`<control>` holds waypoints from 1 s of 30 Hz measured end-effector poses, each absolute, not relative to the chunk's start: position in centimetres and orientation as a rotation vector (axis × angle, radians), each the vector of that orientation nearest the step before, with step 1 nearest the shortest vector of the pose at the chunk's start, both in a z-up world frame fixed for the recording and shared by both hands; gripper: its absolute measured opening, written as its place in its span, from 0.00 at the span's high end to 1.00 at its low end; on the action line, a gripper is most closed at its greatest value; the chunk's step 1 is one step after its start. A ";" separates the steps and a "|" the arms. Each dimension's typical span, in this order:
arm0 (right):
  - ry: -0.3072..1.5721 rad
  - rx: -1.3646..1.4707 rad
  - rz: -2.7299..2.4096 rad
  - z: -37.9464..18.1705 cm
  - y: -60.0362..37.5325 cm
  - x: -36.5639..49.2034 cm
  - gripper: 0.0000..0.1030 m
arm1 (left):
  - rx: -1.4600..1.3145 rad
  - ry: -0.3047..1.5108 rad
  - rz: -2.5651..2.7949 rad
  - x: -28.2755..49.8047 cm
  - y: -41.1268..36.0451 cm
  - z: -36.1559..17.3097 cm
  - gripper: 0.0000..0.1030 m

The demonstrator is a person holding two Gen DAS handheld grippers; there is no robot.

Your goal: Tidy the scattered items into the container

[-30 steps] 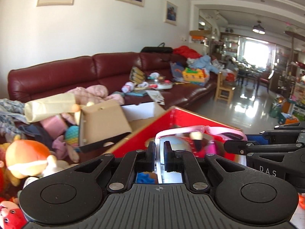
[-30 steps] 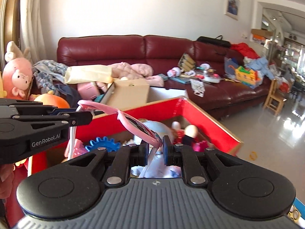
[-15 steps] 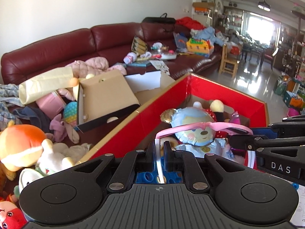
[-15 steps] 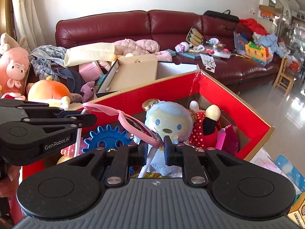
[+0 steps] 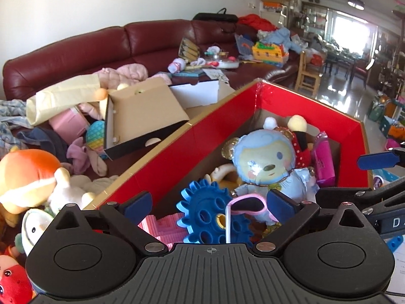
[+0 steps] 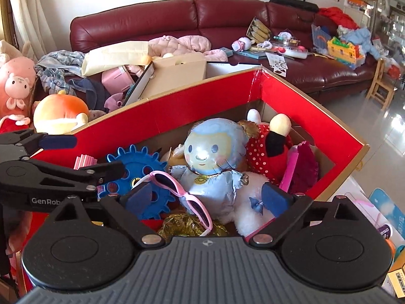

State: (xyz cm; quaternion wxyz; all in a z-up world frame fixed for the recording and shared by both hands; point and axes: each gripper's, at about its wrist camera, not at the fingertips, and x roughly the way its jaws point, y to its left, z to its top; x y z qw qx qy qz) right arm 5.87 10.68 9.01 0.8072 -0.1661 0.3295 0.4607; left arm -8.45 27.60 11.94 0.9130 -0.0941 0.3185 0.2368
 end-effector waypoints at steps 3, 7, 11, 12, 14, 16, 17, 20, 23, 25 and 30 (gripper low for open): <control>0.724 -0.349 0.991 8.9 10.6 6.0 0.04 | -0.182 0.683 0.474 -8.3 27.4 11.5 0.01; 0.738 -0.360 0.986 8.6 10.7 5.9 0.03 | -0.185 0.708 0.465 -8.5 27.1 11.1 0.01; 0.744 -0.375 0.986 8.4 10.8 5.7 0.03 | -0.170 0.751 0.474 -8.6 27.1 10.7 0.01; 0.743 -0.383 0.986 8.3 10.8 5.7 0.03 | -0.165 0.765 0.477 -8.5 27.2 10.6 0.01; 0.742 -0.399 0.986 8.2 10.9 5.5 0.02 | -0.166 0.802 0.473 -8.5 27.2 10.3 0.01; 0.746 -0.415 0.992 8.1 10.9 5.4 0.02 | -0.168 0.806 0.467 -8.8 27.1 10.1 0.01; 0.748 -0.424 0.993 8.0 10.9 5.3 0.02 | -0.165 0.804 0.465 -8.9 27.0 10.0 0.01; 0.751 -0.452 0.991 7.6 10.9 5.1 0.01 | -0.160 0.804 0.460 -9.2 26.6 9.9 0.01; 0.753 -0.476 0.991 7.3 10.8 4.9 0.01 | -0.143 0.810 0.453 -9.4 26.0 9.9 0.01; 0.753 -0.497 0.998 7.2 10.7 4.6 0.01 | -0.126 0.819 0.446 -9.6 25.6 9.9 0.01; 0.740 -0.582 1.035 7.3 10.7 3.5 0.01 | -0.072 0.849 0.432 -10.1 24.8 10.0 0.01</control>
